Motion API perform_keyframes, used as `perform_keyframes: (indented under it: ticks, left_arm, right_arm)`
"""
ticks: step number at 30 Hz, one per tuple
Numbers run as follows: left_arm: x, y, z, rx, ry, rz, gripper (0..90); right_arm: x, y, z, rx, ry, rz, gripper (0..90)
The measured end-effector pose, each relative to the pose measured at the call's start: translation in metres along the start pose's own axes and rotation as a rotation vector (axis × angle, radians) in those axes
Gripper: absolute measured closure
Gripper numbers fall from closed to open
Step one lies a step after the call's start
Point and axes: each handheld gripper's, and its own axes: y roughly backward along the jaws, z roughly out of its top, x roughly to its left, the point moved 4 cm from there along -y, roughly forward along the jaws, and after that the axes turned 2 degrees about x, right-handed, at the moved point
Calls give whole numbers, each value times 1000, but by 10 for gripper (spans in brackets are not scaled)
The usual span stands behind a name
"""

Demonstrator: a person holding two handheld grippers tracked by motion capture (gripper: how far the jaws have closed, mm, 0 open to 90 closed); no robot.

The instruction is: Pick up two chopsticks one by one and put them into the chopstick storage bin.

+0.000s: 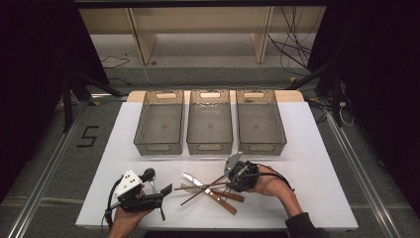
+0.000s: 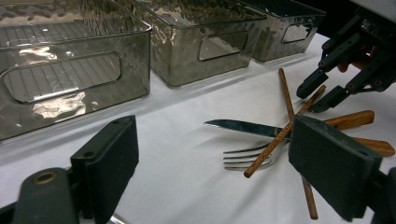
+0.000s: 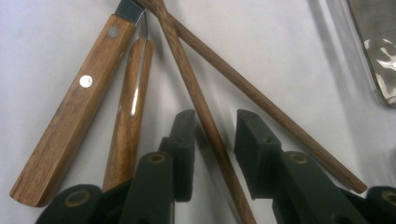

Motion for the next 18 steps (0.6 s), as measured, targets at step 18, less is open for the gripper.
perform_keyframes:
  ticks: [18]
  left_arm:
    - [0,1,0,2,-2,-3,158]
  right_arm:
    - [7,2,1,21,132,-17,843]
